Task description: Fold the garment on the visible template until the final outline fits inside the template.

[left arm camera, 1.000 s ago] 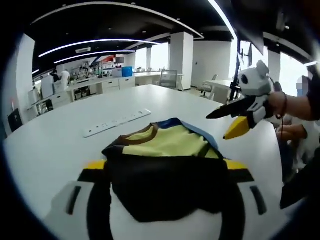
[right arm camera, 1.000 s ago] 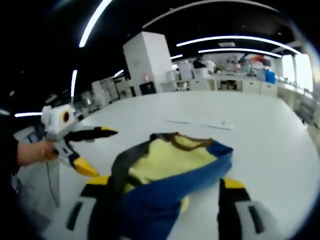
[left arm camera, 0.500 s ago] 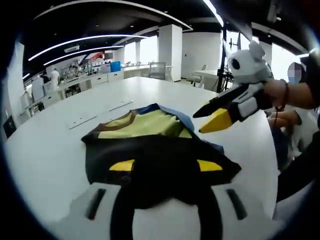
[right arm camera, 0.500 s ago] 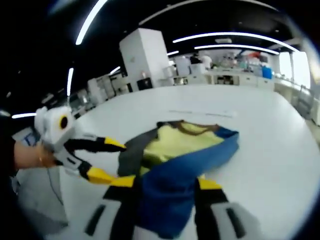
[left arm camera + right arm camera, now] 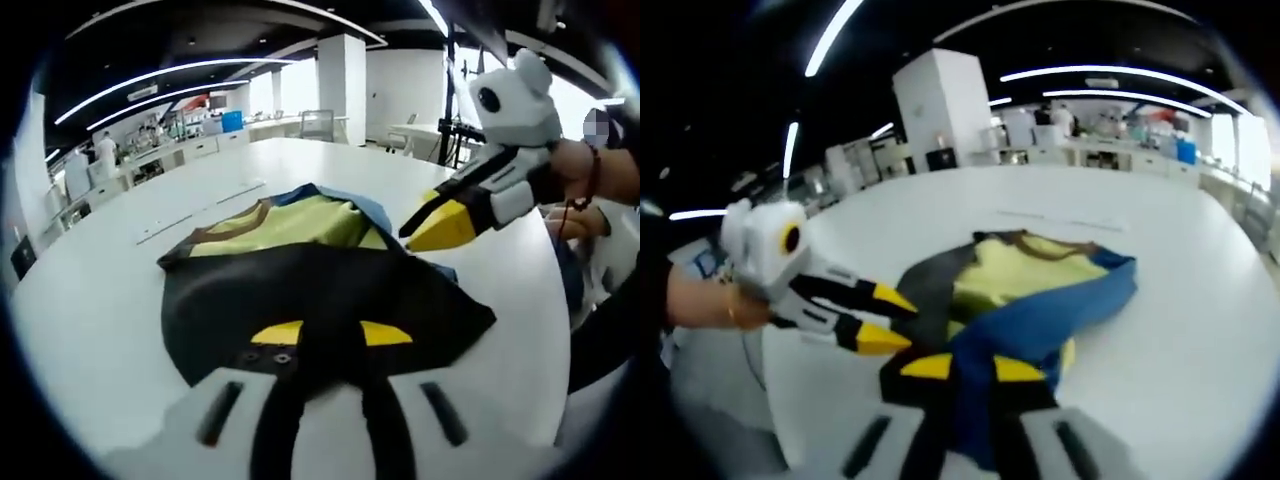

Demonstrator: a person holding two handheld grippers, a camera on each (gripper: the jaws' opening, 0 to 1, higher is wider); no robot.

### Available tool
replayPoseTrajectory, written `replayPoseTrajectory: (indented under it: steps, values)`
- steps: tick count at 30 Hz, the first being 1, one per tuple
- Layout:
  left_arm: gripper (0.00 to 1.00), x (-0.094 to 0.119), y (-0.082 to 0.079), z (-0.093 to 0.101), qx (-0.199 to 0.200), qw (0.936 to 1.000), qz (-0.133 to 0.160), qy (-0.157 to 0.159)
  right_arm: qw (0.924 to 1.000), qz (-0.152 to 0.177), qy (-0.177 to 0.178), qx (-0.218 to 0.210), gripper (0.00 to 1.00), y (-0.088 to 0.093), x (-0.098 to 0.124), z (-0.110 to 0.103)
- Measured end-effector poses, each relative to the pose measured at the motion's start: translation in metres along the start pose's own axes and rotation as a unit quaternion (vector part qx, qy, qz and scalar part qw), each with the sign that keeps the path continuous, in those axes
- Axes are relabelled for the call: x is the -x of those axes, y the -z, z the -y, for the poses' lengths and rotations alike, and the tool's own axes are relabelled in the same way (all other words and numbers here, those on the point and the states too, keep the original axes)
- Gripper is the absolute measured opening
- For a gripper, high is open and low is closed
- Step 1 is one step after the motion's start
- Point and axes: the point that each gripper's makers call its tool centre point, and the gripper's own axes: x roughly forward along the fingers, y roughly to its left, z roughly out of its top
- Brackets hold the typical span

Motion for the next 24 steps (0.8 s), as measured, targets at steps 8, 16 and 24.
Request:
replayPoseTrajectory:
  steps: [8,16,24]
  values:
    - [0.09,0.000,0.001,0.001,0.006,1.0000,-0.003,-0.004,0.9993,-0.012,-0.006,0.035,0.00,0.008,-0.008,-0.003]
    - [0.00,0.002,0.004,-0.001,0.020,0.9998,-0.007,-0.001,0.9992,-0.013,-0.005,0.039,0.00,0.008,-0.009,-0.001]
    - [0.00,0.012,-0.005,-0.003,0.041,0.9992,0.007,0.001,0.9990,-0.002,0.001,0.044,0.00,-0.001,0.001,0.003]
